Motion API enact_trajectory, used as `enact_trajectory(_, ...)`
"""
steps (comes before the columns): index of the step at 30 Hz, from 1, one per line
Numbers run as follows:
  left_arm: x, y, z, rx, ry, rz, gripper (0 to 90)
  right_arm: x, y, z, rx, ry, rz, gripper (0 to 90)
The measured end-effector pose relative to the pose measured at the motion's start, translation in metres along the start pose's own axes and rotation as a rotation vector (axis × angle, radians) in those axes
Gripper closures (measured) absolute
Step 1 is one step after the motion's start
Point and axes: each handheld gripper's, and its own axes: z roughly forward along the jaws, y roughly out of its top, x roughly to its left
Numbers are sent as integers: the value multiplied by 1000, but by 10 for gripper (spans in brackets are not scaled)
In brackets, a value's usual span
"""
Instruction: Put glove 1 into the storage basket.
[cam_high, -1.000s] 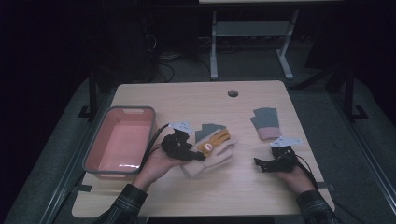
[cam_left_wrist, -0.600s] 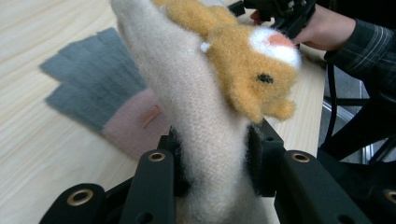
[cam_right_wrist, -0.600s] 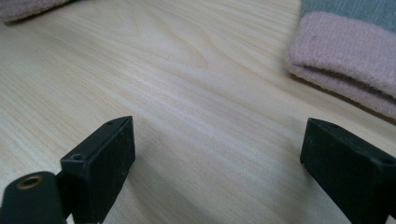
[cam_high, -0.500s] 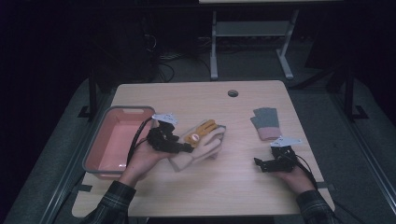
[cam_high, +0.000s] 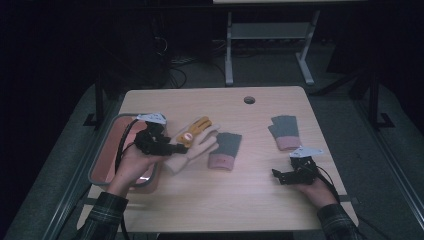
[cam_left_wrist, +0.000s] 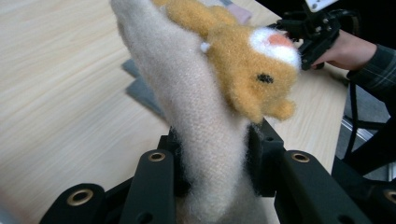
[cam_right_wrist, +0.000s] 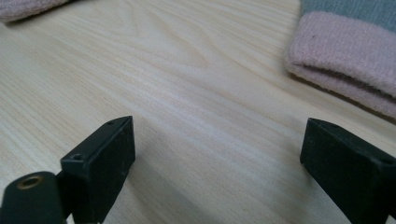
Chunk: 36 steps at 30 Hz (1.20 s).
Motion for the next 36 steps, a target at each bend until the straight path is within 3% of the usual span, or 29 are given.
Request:
enact_trajectory(9, 16, -10, -31, -36, 62, -37, 668, 0, 0, 0, 0, -1, 0, 98)
enact_trajectory(20, 40, -31, -66, -83, 149, -113, 668, 0, 0, 0, 1, 0, 0, 98)
enact_trajectory(29, 62, -50, -81, -98, 227, -173, 667, 0, 0, 0, 1, 0, 0, 98)
enact_trajectory(36, 76, -62, -79, -92, 279, -214, 667, 0, 0, 0, -1, 0, 2, 98)
